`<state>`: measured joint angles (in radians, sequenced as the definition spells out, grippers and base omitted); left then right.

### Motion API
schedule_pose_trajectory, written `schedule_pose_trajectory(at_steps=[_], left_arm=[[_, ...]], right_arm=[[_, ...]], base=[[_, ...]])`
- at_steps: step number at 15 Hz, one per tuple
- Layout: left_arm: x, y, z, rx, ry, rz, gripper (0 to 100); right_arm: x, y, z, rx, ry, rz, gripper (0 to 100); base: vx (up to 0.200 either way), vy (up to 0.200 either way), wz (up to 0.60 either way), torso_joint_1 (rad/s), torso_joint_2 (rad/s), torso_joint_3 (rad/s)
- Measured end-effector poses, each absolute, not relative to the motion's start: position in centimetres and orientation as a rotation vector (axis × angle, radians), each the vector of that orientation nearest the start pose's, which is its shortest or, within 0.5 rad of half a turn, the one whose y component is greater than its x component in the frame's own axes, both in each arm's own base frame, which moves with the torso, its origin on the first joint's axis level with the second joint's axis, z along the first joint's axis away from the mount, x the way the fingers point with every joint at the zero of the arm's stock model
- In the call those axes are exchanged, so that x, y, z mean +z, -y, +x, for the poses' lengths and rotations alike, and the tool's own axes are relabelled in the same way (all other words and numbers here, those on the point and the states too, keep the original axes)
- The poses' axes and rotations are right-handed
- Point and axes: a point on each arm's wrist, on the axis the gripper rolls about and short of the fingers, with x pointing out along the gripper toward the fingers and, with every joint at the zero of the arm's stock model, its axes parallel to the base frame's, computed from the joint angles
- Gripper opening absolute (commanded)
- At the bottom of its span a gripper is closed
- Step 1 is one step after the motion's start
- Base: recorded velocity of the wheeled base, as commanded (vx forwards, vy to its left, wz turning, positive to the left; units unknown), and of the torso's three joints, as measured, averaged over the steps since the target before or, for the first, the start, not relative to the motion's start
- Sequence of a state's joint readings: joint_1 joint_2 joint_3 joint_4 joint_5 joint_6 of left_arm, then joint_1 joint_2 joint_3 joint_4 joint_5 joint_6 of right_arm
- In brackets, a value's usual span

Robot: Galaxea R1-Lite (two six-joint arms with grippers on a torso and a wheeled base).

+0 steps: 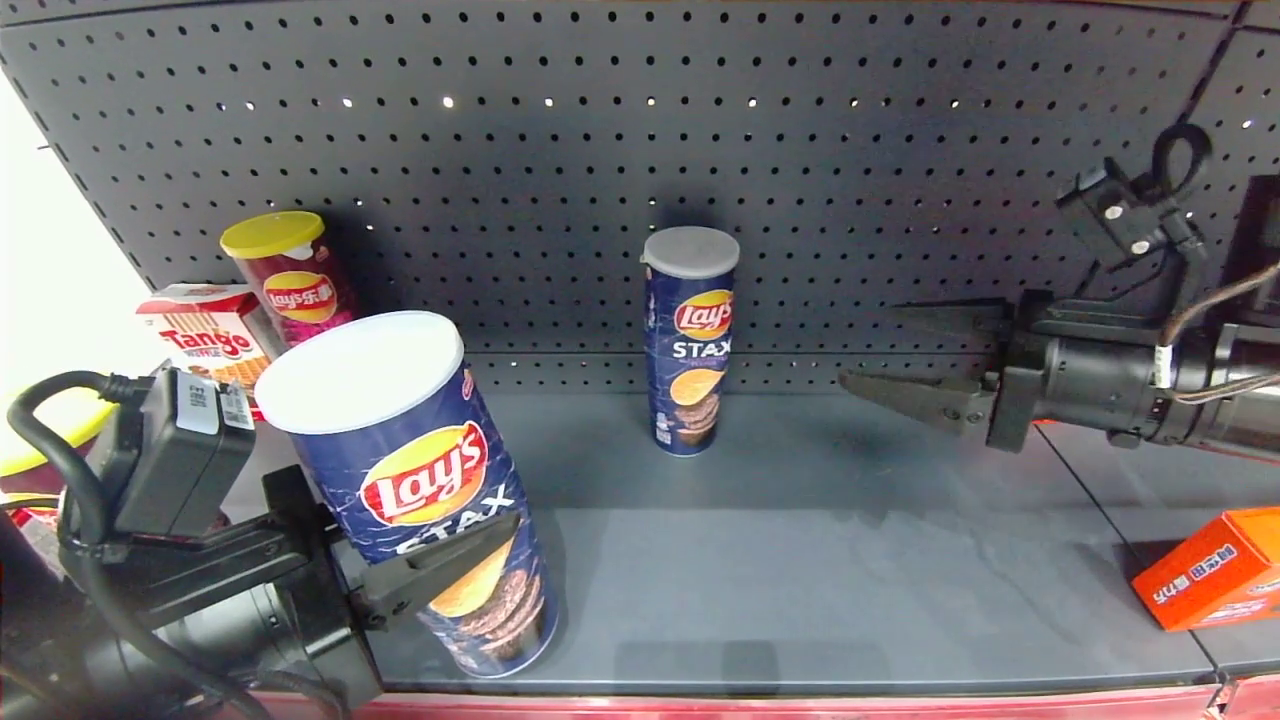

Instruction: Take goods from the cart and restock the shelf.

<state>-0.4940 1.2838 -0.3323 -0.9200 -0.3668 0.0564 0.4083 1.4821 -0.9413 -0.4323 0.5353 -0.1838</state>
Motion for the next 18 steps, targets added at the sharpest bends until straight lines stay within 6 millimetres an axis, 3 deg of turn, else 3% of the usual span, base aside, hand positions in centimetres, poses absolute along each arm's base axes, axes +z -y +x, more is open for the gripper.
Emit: schedule_pose_trajectory(at_steps=[5,10,18], left_arm=[[18.4,9.1,15.3,-0.862,-0.017,0.056,0],[18.3,9.1,15.3,-0.865,-0.018,0.055,0],[18.4,9.3,15.4,-0.868,-0.017,0.053,0]], right_arm=[[26.1,-12.9,26.4,1.201,0.047,-0.177,100],[24.6,-14.4,29.8,1.229,0.083,-0.182,100],[22.8,-16.4,33.4,1.262,0.069,-0.184,100]], base=[[0.0,0.0,0.0,0.0,0.0,0.0],[0.0,0.0,0.0,0.0,0.0,0.0],[0.0,0.0,0.0,0.0,0.0,0.0]])
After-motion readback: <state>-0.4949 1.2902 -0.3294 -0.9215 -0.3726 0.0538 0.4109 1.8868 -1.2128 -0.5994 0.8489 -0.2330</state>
